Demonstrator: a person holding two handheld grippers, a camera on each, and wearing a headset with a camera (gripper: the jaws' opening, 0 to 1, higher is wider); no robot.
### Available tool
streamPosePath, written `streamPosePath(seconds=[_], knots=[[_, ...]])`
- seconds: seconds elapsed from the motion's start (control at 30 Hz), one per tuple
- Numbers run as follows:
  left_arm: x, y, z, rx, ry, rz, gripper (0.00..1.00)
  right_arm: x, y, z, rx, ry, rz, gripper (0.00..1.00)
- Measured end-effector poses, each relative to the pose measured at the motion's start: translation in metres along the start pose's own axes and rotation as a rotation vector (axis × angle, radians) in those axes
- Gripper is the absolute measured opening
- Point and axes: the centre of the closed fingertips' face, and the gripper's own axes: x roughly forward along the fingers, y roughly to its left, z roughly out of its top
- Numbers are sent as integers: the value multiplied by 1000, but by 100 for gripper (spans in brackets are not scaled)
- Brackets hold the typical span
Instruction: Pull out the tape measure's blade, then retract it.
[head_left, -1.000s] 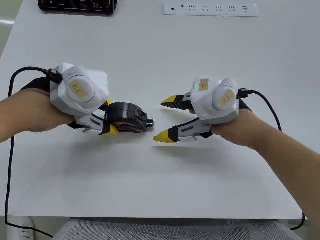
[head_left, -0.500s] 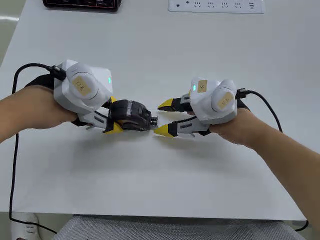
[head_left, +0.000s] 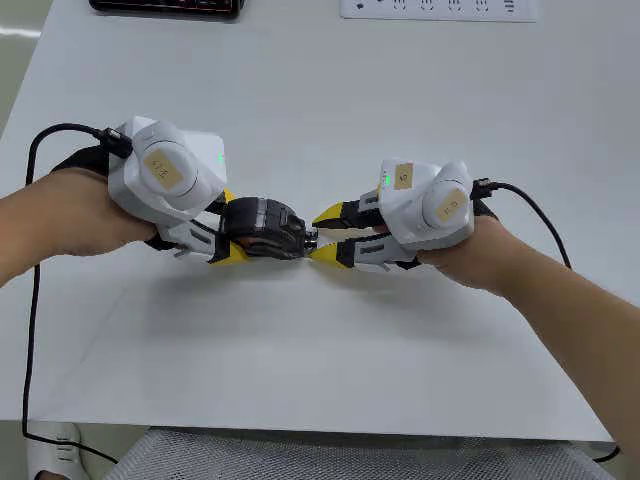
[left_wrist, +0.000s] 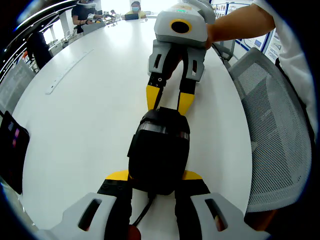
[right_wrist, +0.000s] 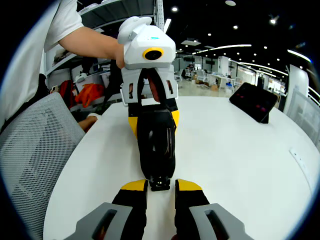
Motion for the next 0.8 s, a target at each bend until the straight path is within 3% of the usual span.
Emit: streamPosePath(seconds=[0.8], knots=[[0, 1, 0, 2, -2, 3, 28, 8, 0, -3, -6, -21, 17, 13]])
